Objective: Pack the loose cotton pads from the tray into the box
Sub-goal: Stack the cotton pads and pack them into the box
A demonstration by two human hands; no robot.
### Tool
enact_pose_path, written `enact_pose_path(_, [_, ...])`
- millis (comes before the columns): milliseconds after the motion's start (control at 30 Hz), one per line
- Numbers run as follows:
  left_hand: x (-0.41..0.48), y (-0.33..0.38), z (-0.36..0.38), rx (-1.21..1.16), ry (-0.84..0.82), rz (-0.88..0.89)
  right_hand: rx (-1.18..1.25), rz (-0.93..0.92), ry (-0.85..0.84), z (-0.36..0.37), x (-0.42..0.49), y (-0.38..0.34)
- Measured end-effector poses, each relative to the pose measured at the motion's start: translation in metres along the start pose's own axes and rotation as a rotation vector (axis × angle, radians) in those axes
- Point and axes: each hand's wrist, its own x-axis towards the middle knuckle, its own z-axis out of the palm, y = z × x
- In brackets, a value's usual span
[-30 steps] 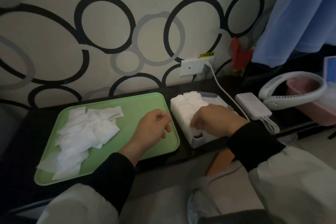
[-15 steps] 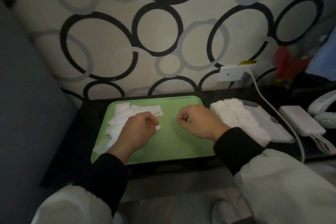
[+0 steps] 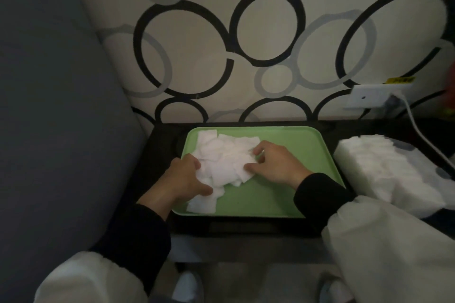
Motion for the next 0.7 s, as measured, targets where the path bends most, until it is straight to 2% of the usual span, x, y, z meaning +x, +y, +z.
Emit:
enact_pose_path(100, [-0.006, -0.003, 0.0, 0.098, -0.09, -0.035, 0.033, 0.033, -0.01, 0.006, 0.006, -0.001])
enact_pose_path(267, [-0.008, -0.005, 0.008, 0.179, -0.124, -0.012, 0.173, 0.059, 0.011, 0.0, 0.007, -0.002])
enact_pose_path(533, [-0.011, -0.008, 0.002, 0.036, -0.092, -0.043, 0.152, 0.033, 0.087, -0.021, -0.004, 0.004])
enact_pose_path(700, [-0.011, -0.011, 0.005, -0.02, -0.068, -0.016, 0.279, -0.044, 0.109, -0.021, -0.013, -0.001])
